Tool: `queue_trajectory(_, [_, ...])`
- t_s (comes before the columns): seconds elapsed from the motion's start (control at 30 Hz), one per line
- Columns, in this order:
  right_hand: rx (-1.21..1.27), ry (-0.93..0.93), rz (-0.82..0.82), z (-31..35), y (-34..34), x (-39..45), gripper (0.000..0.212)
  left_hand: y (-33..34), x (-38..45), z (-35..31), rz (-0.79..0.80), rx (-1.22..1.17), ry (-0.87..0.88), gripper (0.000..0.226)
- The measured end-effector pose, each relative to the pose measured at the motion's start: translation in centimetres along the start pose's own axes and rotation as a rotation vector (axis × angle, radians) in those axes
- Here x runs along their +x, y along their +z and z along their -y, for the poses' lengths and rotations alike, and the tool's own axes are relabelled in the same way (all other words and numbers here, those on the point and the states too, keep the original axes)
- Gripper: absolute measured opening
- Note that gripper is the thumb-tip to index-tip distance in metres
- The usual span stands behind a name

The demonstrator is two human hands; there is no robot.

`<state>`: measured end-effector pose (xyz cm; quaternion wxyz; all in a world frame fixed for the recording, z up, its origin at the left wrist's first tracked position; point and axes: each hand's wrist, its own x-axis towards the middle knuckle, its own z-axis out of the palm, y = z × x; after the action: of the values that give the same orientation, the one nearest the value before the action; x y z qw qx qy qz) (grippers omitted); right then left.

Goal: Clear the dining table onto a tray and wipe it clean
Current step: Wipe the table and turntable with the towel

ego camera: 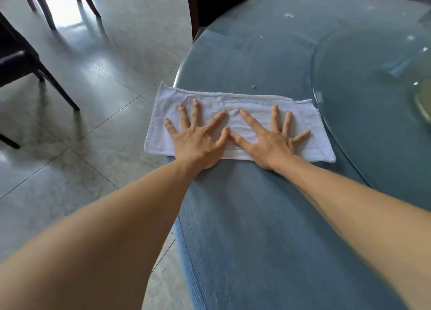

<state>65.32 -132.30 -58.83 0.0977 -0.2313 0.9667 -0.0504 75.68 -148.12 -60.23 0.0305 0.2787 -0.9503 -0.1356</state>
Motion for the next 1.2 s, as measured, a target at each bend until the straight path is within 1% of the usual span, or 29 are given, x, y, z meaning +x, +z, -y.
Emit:
queue_trajectory(0.17, [0.013,0.072,0.012,1.2,-0.4,2.6,0.081,-0.7,3.7,0.8,0.015,-0.011,0.067,0.061])
queue_trajectory(0.47, [0.047,0.244,-0.011,4.2,-2.0,11.8,0.08,-1.4,16.4,2.1,0.051,-0.034,0.233,0.061])
queue_trajectory(0.6, [0.066,0.327,-0.024,5.0,-2.5,15.2,0.08,-1.5,21.7,2.1,0.069,-0.006,0.326,0.062])
queue_trajectory(0.87, [0.085,0.451,-0.052,4.8,-3.5,21.6,0.08,-1.2,30.4,0.4,0.068,0.001,0.452,0.062])
queue_trajectory(1.0, [0.092,0.501,-0.044,4.2,-4.3,26.0,0.083,-0.9,35.2,-1.1,0.061,-0.016,0.496,0.062])
queue_trajectory(1.13, [0.096,0.563,-0.025,3.4,-5.1,30.2,0.082,-0.5,40.5,-2.9,0.11,0.019,0.547,0.059])
queue_trajectory(1.2, [0.11,0.588,-0.04,2.9,-5.6,32.7,0.082,-0.5,43.6,-4.1,0.142,0.047,0.576,0.058])
